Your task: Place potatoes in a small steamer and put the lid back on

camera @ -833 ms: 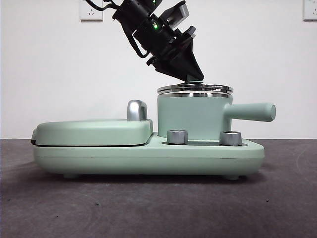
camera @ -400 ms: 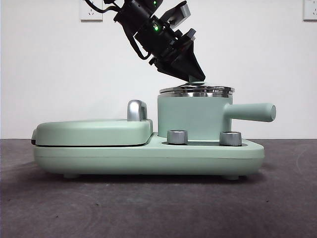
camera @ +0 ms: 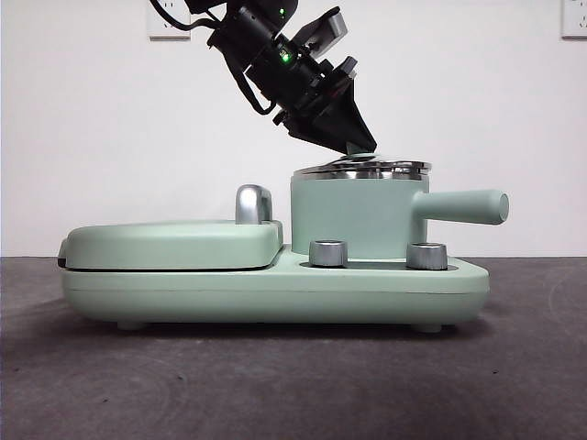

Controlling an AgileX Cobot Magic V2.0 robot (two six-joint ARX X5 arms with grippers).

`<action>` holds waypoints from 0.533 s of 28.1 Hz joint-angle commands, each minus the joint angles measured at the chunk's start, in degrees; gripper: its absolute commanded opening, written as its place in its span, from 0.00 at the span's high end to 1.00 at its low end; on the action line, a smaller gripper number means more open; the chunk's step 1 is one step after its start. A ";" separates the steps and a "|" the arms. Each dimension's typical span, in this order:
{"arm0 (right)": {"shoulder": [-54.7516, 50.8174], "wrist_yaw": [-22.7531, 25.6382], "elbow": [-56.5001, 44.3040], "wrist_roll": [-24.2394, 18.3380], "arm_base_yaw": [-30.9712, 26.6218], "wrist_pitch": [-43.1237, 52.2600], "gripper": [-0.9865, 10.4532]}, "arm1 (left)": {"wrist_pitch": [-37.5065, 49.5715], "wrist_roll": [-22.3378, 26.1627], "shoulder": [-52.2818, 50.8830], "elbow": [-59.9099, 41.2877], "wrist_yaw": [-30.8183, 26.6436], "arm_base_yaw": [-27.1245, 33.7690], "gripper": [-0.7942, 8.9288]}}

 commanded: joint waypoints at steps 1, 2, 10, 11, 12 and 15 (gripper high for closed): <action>0.09 0.17 0.33 0.63 0.28 0.59 0.55 | -0.55 0.15 2.32 1.14 -1.33 0.24 0.90; 0.09 0.17 0.33 0.63 0.28 0.59 0.55 | -0.55 0.59 2.27 1.14 -1.46 0.22 0.90; 0.09 0.20 0.33 0.68 0.28 0.61 0.55 | -0.22 0.61 1.36 1.18 -6.40 -0.33 0.90; 0.09 0.20 0.33 0.68 0.28 0.61 0.55 | 0.00 0.26 1.33 1.18 -6.82 -0.33 0.90; 0.09 0.17 0.33 0.66 0.28 0.61 0.55 | -0.04 -0.02 1.27 1.18 -6.80 -0.33 0.90; 0.09 0.17 0.33 0.68 0.28 0.61 0.55 | -0.26 -1.03 0.94 1.18 -8.24 -0.33 0.90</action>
